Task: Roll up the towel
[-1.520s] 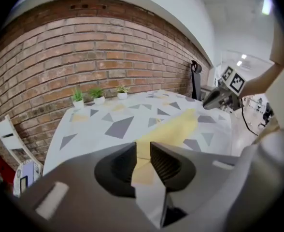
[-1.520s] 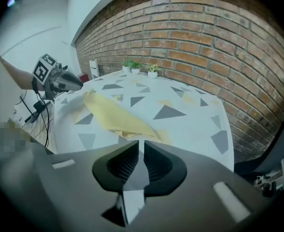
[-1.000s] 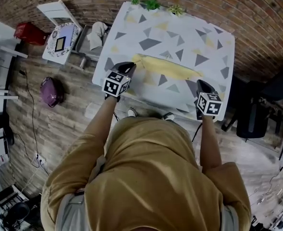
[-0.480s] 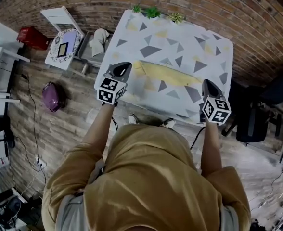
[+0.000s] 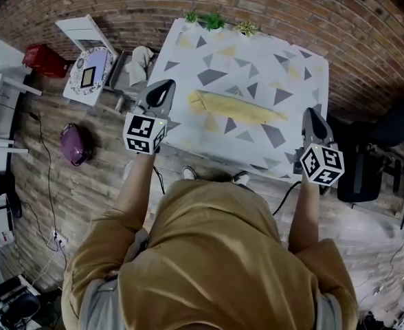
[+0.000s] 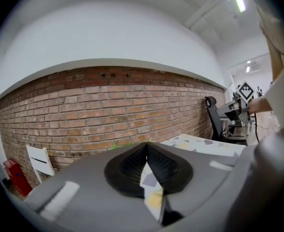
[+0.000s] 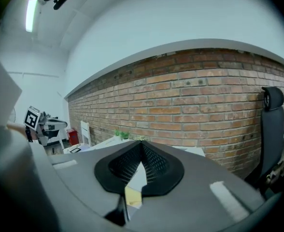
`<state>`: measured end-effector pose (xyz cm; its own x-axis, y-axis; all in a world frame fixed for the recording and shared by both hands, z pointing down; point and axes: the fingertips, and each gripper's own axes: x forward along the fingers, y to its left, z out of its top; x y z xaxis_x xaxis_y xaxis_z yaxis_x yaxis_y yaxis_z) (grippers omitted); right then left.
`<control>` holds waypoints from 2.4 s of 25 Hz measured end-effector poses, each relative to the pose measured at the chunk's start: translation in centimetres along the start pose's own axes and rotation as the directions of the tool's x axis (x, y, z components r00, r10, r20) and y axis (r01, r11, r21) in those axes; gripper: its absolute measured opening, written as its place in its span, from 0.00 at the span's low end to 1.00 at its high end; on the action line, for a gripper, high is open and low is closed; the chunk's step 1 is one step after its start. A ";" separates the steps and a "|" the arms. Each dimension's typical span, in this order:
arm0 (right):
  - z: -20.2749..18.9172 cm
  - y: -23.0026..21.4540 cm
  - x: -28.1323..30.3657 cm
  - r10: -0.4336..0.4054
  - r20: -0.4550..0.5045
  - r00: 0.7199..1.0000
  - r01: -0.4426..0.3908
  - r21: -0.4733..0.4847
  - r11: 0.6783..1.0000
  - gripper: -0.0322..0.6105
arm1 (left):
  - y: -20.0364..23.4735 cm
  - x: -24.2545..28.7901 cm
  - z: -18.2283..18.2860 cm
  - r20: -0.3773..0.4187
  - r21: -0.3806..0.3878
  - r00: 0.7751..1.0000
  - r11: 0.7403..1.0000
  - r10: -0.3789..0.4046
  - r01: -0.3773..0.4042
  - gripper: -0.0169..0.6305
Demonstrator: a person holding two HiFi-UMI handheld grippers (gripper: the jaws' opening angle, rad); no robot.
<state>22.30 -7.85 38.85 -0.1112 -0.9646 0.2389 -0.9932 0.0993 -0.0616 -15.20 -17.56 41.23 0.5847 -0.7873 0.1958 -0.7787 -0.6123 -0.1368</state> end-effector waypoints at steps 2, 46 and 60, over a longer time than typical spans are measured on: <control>1.2 -0.1 -0.7 -0.009 0.030 1.000 0.009 -0.008 1.000 0.05 | 0.4 -0.9 1.7 0.041 0.019 0.999 1.000 0.017 -0.018 0.12; 10.9 -1.7 -6.5 -0.103 0.257 0.961 0.132 -0.099 0.986 0.05 | 2.9 -9.4 12.1 0.274 0.055 0.938 0.971 0.211 -0.234 0.12; 10.7 -0.9 -4.9 -0.077 0.242 0.967 0.107 -0.114 0.988 0.05 | 3.8 -9.3 12.9 0.299 0.038 0.925 0.966 0.234 -0.257 0.12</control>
<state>24.09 -5.78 27.37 -0.0226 -0.9997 0.0011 -0.9969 0.0226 0.0754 -20.66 -13.52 26.39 0.4269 -0.8932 -0.1416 -0.8933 -0.3921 -0.2197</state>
